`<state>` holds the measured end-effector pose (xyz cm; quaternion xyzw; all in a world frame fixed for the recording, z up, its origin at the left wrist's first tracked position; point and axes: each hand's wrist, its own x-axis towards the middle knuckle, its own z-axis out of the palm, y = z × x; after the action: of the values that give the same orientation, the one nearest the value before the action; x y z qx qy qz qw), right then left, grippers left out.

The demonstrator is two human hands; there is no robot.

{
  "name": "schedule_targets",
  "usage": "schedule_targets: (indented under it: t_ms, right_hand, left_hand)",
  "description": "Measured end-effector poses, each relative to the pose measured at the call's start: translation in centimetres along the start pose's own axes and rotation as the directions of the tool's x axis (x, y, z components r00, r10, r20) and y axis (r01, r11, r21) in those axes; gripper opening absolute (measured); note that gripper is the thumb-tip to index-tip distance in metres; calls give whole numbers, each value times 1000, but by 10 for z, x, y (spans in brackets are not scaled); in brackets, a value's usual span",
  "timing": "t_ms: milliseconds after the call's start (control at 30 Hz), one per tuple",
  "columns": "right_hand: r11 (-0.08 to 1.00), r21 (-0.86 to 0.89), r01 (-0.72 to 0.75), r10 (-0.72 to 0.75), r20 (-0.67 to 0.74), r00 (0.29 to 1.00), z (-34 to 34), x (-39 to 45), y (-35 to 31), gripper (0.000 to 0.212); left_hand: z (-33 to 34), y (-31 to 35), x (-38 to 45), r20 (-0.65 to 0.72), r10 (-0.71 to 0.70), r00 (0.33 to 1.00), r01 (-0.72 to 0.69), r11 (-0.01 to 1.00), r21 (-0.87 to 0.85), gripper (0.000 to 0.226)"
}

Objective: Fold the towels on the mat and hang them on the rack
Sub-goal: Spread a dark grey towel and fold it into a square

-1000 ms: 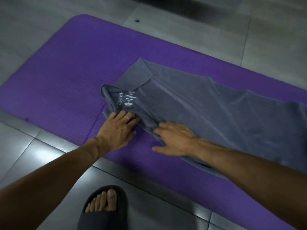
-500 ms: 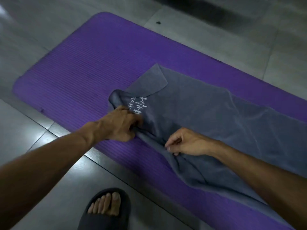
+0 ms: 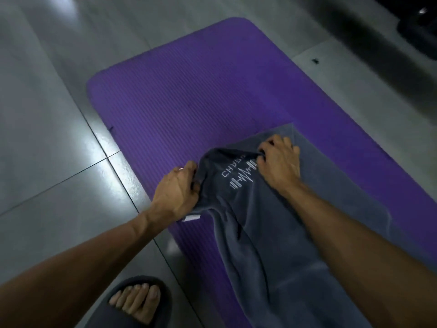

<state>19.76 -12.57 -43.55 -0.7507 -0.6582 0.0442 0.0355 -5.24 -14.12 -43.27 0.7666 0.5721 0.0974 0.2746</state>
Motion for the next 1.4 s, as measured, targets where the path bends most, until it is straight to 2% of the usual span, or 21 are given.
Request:
schedule_targets:
  t_ms: [100, 200, 267, 400, 467, 500, 567, 633, 700, 800, 900, 967, 1000, 1067, 1100, 1133, 1167, 1200, 1233, 1300, 1400]
  right_hand:
    - [998, 43, -48, 49, 0, 999, -18, 28, 3, 25]
    - [992, 97, -84, 84, -4, 996, -36, 81, -9, 23]
    - [994, 52, -99, 98, 20, 995, -36, 116, -23, 21]
    - [978, -82, -191, 204, 205, 957, -27, 144, -27, 32]
    - [963, 18, -268, 252, 283, 926, -23, 144, -14, 20]
    - [947, 81, -311, 276, 291, 916, -22, 144, -9, 23]
    - [913, 184, -365, 320, 232, 919, -23, 148, -4, 24]
    - [877, 273, -396, 371, 141, 918, -26, 160, -3, 16]
    - [860, 305, -410, 409, 69, 910, -30, 178, -5, 14]
    - [863, 285, -417, 431, 17, 902, -30, 211, -10, 23]
    - [848, 194, -493, 485, 88, 870, -17, 241, -14, 40]
    - [841, 142, -523, 518, 69, 852, -14, 247, -23, 54]
    - [859, 129, -495, 501, -18, 865, -15, 241, -31, 54]
    - [932, 149, -331, 357, -216, 909, -13, 213, -49, 46]
    - [968, 166, -186, 223, -243, 944, -7, 191, -58, 45]
    - [987, 156, -47, 77, -191, 979, 2, 166, -66, 49]
    - [991, 121, 50, -41, -73, 996, 11, 145, -72, 56]
    - [994, 54, 93, -96, 64, 993, 20, 134, -72, 64]
    - [996, -19, 90, -86, 158, 984, 28, 136, -65, 68]
    - [995, -97, -18, 37, 204, 978, 36, 167, -44, 71]
    - [982, -62, -181, 191, 277, 942, 27, 229, -23, 74]
  left_hand:
    - [-15, -7, 13, 8, -117, 993, 117, 983, -141, 8]
    - [-37, -30, 41, 27, -188, 982, 190, 976, -112, 10]
    - [-49, -43, 58, 38, -227, 973, 230, 971, -70, 6]
    - [-52, -60, 59, 104, -294, 950, 297, 955, -21, 4]
    - [-48, -62, 53, 85, -248, 965, 253, 966, -51, 8]
    - [-46, -63, 51, 57, -219, 974, 223, 972, -81, 9]
    - [-44, -64, 54, 23, -183, 983, 184, 976, -113, 11]
    - [-46, -67, 63, 48, -175, 983, 178, 979, -97, 13]
    - [-51, -74, 75, 51, -173, 984, 176, 982, -73, 14]
    - [-65, -87, 96, -3, -173, 985, 173, 984, -38, 18]
    - [-78, -101, 116, -37, -167, 985, 169, 982, 87, 20]
    - [-87, -104, 124, -170, -66, 983, 105, 967, 231, 19]
    - [-87, -101, 125, -197, 53, 979, 10, 952, 305, 21]
    - [-72, -85, 120, -151, 344, 927, -276, 897, 346, 30]
    - [-57, -74, 113, -71, 419, 905, -376, 868, 323, 37]
    - [-42, -67, 107, 14, 431, 902, -415, 858, 302, 45]
    - [-31, -64, 103, 88, 399, 913, -407, 864, 297, 54]
    - [-23, -68, 101, 141, 351, 926, -378, 871, 315, 63]
    - [-20, -74, 101, 160, 317, 935, -354, 869, 346, 70]
    - [-21, -88, 104, 163, 295, 941, -336, 859, 387, 77]
    - [-27, -95, 108, 178, 305, 935, -352, 848, 397, 81]
